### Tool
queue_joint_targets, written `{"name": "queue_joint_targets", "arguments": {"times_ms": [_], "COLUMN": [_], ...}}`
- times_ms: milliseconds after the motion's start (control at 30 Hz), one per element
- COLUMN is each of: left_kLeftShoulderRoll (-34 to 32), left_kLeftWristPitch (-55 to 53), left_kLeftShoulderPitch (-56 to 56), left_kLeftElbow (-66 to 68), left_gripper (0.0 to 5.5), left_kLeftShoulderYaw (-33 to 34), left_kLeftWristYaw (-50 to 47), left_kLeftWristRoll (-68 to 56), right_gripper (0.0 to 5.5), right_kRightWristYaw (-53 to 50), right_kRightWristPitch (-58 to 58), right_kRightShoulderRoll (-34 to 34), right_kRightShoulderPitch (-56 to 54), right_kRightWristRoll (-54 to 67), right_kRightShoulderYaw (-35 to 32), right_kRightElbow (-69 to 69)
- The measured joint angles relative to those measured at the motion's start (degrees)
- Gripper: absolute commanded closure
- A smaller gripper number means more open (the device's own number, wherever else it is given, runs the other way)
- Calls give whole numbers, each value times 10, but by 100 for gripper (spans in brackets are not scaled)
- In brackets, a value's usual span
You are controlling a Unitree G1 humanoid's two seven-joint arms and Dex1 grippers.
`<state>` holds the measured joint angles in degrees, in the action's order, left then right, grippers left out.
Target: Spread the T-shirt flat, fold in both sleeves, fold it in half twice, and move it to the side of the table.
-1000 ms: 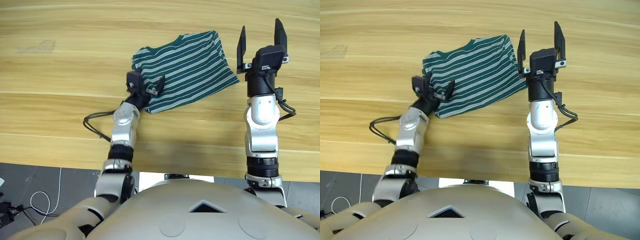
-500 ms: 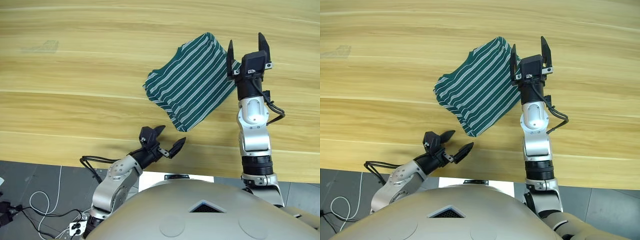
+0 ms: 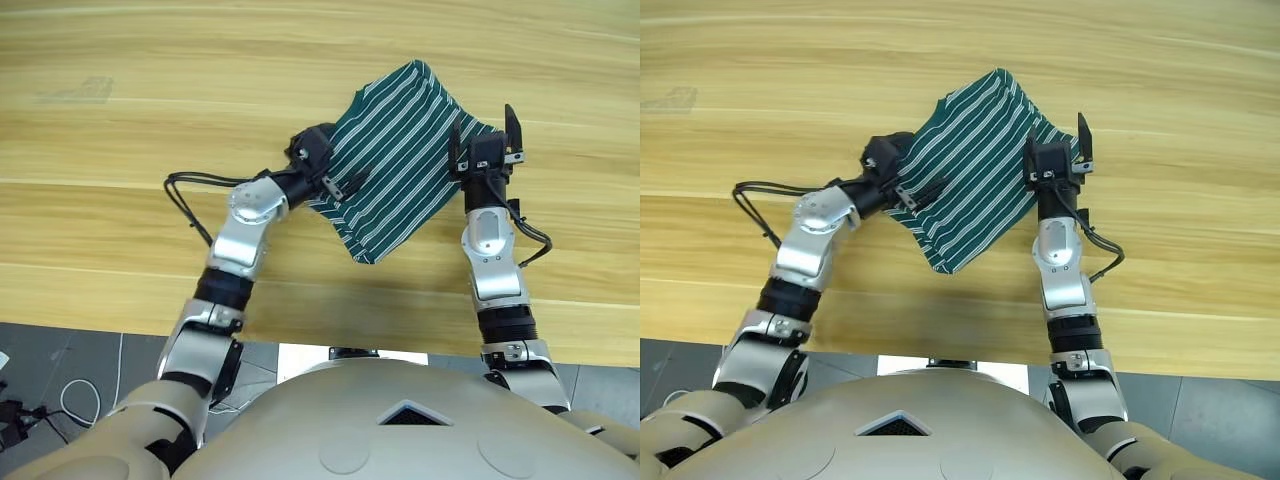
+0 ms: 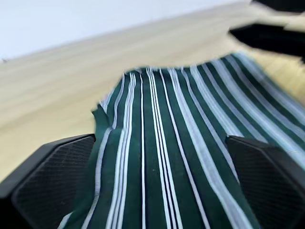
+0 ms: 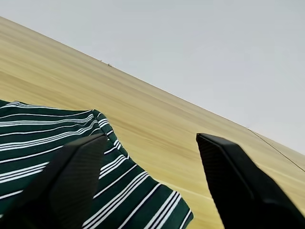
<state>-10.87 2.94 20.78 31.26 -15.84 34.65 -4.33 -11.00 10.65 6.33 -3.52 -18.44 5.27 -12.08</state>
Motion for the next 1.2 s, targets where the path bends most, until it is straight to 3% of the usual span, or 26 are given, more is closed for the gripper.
{"name": "queue_joint_targets", "arguments": {"times_ms": [133, 233, 333, 433, 567, 667, 867, 1100, 1200], "left_kLeftShoulderRoll": [40, 55, 56, 54, 51, 69, 120, 117, 120], "left_kLeftWristPitch": [74, 98, 90, 32, -91, -193, -282, -213, -192], "left_kLeftShoulderPitch": [89, 81, -14, -166, -355, -436, -450, -403, -414], "left_kLeftElbow": [196, 232, 106, -101, -337, -451, -494, -452, -487], "left_gripper": [43, 43, 43, 43, 43, 43, 43, 43, 43], "left_kLeftShoulderYaw": [7, 45, 57, 40, 14, 14, 18, 20, -11], "left_kLeftWristYaw": [7, 4, 6, 4, -42, -103, -184, -183, -154], "left_kLeftWristRoll": [17, -6, -39, -78, -124, -176, -219, -177, -185], "right_gripper": [202, 202, 202, 202, 202, 202, 202, 202, 202], "right_kRightWristYaw": [-3, -8, -8, -8, -7, -1, 20, 66, 89], "right_kRightWristPitch": [11, 16, 17, 17, 17, 17, 13, 1, -24], "right_kRightShoulderRoll": [0, 2, 7, 7, 10, 15, 35, 99, 125], "right_kRightShoulderPitch": [0, 6, 15, 17, 25, 34, 55, 114, 167], "right_kRightWristRoll": [-10, -10, -10, -10, -10, -9, -8, -6, -8], "right_kRightShoulderYaw": [7, 6, 5, 5, 4, -2, -10, -47, -62], "right_kRightElbow": [-5, -2, -1, -1, 0, 6, 24, 92, 130]}}
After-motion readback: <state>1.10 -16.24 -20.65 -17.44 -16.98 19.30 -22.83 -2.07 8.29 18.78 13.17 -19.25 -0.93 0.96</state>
